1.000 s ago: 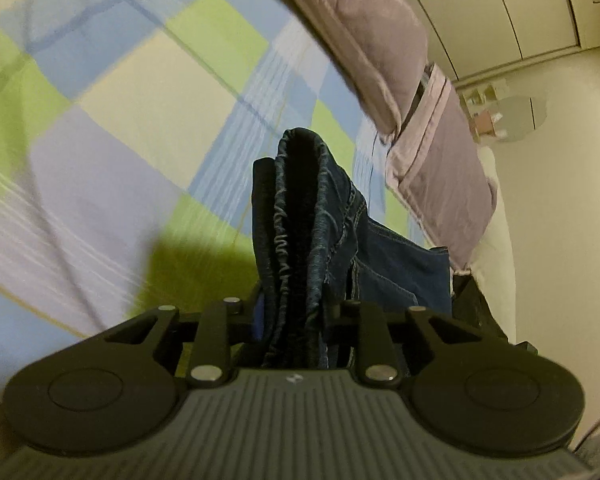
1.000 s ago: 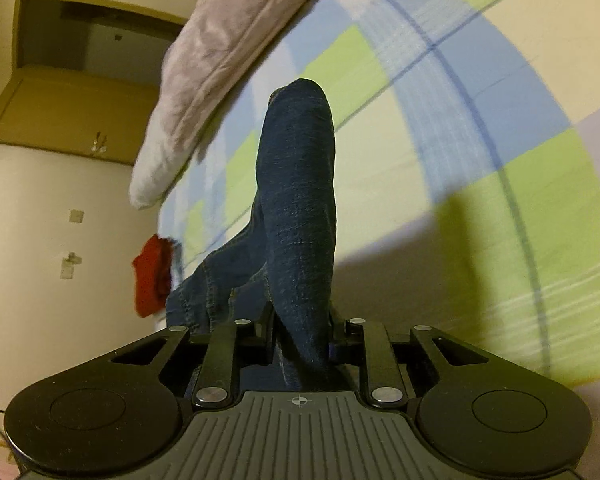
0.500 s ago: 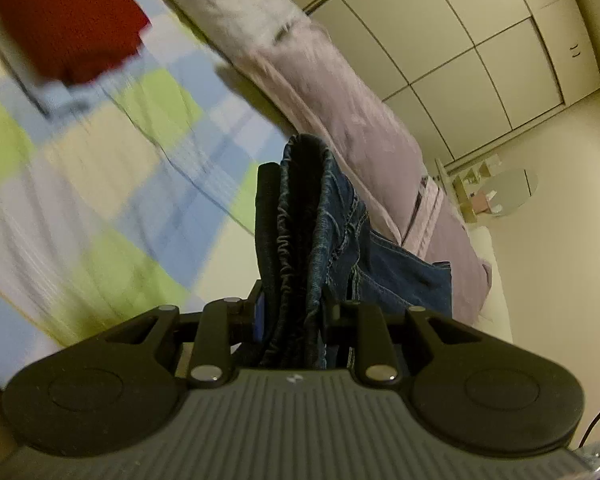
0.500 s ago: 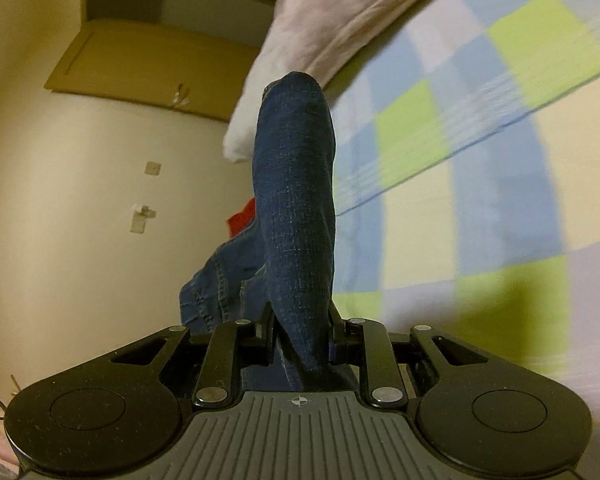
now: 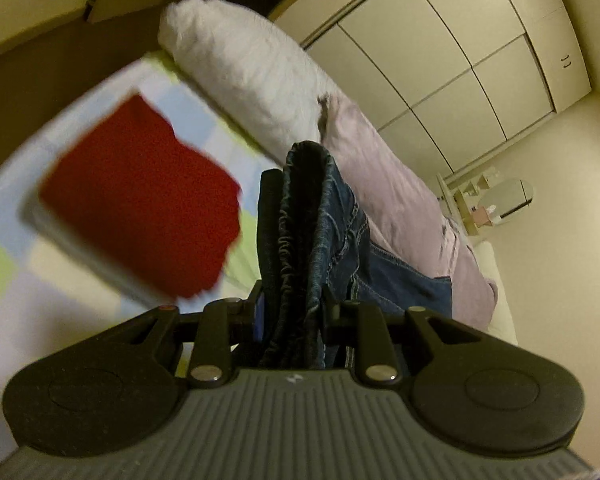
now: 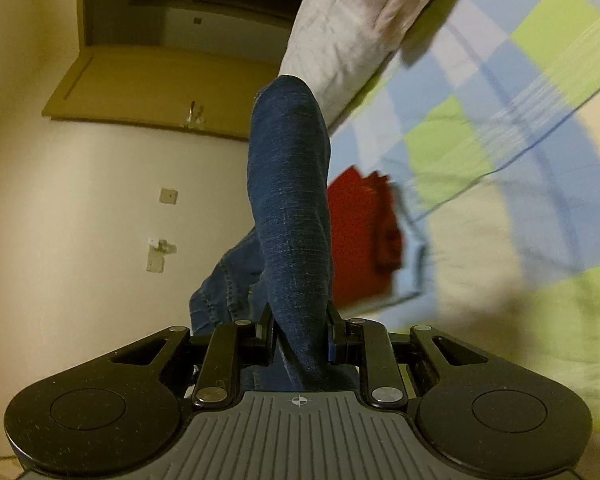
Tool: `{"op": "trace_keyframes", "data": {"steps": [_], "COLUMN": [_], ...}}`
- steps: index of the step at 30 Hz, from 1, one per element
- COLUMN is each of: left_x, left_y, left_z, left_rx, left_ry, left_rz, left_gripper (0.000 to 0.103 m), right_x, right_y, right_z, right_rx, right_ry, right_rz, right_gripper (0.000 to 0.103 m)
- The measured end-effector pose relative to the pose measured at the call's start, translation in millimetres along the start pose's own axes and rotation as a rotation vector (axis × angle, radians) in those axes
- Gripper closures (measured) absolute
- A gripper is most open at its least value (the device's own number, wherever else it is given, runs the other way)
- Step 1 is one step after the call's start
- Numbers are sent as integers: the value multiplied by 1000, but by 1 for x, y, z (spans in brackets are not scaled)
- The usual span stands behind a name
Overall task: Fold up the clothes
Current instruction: 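Grasp the jeans with the right gripper while the left gripper holds its edge, lift both, then carry the folded jeans with both grippers and lower them onto the red clothes stack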
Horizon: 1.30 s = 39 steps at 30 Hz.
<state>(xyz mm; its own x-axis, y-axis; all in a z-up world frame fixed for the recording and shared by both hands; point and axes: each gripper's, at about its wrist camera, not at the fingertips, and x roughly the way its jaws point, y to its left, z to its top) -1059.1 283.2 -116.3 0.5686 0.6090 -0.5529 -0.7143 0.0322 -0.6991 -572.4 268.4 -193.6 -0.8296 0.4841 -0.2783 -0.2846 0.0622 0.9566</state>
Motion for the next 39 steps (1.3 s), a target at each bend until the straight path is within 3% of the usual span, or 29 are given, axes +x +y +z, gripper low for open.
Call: {"op": "trace_keyframes", "data": {"steps": [7, 13, 18, 30, 32, 35, 37, 39], "left_x": [3, 31, 59, 101, 115, 123, 115, 99], "left_y": [33, 65, 102, 196, 209, 219, 217, 208], "left_z": [110, 169, 184, 162, 160, 160, 165, 171], "left_rx": [10, -5, -26, -118, -106, -92, -65, -8], "left_ry": [-90, -92, -45, 98, 123, 121, 83, 21], "left_rz": [-32, -62, -45, 39, 99, 193, 223, 295], "left_gripper": [83, 83, 83, 81, 78, 70, 72, 73], "right_x": [99, 157, 194, 258, 267, 284, 291, 287], "right_y": [59, 84, 63, -12, -16, -6, 5, 13], "right_z": [46, 92, 103, 90, 88, 80, 73, 67], "right_rx": [-23, -46, 16, 135, 60, -156, -315, -391], "right_ry": [-17, -19, -7, 62, 68, 80, 79, 58], "right_rz": [26, 40, 12, -126, -199, -414, -508, -549], "right_gripper": [81, 81, 81, 81, 81, 57, 56, 56]}}
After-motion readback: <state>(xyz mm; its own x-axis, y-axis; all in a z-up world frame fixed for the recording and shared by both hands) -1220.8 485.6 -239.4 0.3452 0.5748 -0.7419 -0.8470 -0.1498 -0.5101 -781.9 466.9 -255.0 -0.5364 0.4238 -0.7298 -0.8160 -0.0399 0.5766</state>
